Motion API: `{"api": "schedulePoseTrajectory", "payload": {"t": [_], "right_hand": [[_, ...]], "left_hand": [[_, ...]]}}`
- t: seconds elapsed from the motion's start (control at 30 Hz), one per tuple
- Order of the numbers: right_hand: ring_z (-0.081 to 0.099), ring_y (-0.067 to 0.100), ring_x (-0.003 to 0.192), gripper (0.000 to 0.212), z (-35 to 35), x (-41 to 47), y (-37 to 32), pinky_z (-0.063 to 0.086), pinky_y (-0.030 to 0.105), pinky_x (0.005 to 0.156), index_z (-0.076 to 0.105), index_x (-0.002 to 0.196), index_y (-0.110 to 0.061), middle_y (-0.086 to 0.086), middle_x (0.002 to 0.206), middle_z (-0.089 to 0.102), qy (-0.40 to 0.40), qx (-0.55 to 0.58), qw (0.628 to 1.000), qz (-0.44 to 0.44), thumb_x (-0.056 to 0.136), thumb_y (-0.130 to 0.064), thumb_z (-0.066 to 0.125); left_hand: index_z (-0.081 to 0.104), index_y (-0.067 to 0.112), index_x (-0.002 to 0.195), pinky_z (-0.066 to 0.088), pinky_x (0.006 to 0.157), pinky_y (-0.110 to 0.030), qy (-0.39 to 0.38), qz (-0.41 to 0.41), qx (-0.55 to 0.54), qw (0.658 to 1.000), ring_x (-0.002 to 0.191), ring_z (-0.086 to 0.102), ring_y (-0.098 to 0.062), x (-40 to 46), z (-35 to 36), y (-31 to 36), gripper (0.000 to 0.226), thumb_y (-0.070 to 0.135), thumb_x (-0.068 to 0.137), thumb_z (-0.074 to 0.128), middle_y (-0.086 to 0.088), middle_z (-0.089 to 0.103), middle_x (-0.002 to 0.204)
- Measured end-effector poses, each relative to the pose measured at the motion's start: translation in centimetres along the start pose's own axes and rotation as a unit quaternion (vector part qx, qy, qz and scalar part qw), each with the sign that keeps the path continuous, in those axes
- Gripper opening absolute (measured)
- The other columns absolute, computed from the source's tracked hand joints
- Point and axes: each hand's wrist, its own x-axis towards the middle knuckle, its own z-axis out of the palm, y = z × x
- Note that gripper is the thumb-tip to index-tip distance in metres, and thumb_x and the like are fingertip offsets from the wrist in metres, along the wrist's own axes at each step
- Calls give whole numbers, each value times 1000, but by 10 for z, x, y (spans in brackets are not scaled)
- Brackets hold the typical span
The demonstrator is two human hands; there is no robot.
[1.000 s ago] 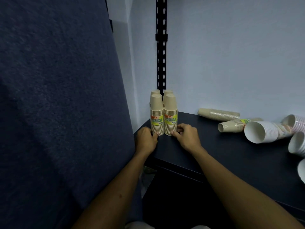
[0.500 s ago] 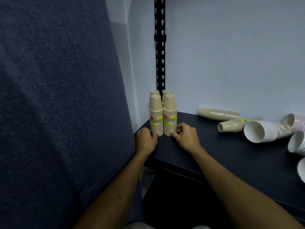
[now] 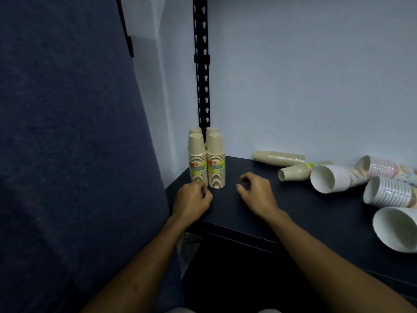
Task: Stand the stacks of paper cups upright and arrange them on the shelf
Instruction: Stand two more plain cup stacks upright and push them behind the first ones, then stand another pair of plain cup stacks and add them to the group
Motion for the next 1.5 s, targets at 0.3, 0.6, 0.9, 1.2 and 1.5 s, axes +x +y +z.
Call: {"api": "schedulePoseTrajectory", "payload": {"t": [0.3,0.6,0.9,1.2,1.5], "right_hand": [[62,28,94,19,-86,-8,70,44,30,75,64,102,-3,12,99,69,68,-64,993,75,86,-13,61],[62,29,89,16,-106,13,109,49,35,77,65,94,-4,14,94,68,162,-54,974,150,82,-9,56],[34,36,130,70,-111,29,124,38,49,102,41,138,-10,15,143,38,98,-227,962,117,72,4,60],[7,28,147,74,-110,44,142,15,65,111,32,143,-31,1,155,22,15,-264,960,92,81,0,57],[51,21,116,51,-107,45,150,40,35,102,48,135,-13,5,126,56,145,-68,987,0,86,-6,62]], "left_hand": [[67,13,84,45,67,-30,-93,97,19,991,80,58,-18,30,41,59,14,22,85,58,-2,63,86],[62,11,84,47,67,-34,-64,54,79,993,85,59,-23,68,98,100,16,25,86,55,-6,63,90],[59,9,97,46,74,-36,-84,8,25,996,97,57,-27,91,118,114,16,19,85,56,-9,62,103],[18,23,145,50,87,-47,-118,-47,-48,991,106,54,-34,123,137,118,71,11,85,55,-18,52,117],[32,22,132,38,94,-48,-75,-10,41,996,118,34,-37,132,151,124,50,10,88,51,-20,29,133]]}}
